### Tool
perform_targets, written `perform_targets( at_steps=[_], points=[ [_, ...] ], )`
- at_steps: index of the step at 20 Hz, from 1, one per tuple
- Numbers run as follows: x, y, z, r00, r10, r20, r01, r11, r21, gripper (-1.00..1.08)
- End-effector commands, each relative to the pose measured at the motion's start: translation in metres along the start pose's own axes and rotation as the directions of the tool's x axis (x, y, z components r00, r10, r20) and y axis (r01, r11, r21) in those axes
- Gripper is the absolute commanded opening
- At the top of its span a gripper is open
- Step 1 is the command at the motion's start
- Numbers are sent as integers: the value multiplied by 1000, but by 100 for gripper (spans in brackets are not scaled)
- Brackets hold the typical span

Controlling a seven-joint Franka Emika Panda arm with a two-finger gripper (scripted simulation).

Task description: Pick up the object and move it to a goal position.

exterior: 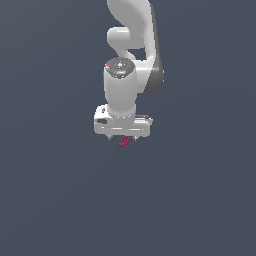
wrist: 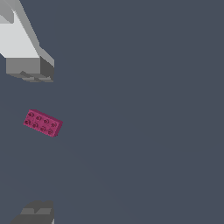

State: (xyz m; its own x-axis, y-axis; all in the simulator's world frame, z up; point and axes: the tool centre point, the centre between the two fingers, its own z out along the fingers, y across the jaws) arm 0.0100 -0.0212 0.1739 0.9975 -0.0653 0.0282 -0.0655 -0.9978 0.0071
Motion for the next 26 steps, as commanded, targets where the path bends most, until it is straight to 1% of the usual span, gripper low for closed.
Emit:
perform_targets(
  at_steps=[1, 4, 9, 16, 21, 26],
  points=[
    [0, 0, 0, 1000, 0, 0, 0, 1000, 0, 100],
    [2, 2, -2, 1000, -4, -6, 4, 1000, -2, 100],
    [8, 12, -11, 999, -21, -30, 21, 1000, -11, 100],
    [8, 12, -10, 999, -17, -30, 17, 1000, -11, 100],
    [1, 10, 2, 1000, 17, -25, -17, 1000, -6, 100],
    [-13, 7, 23, 996, 87, -15, -87, 996, 1, 100]
  ],
)
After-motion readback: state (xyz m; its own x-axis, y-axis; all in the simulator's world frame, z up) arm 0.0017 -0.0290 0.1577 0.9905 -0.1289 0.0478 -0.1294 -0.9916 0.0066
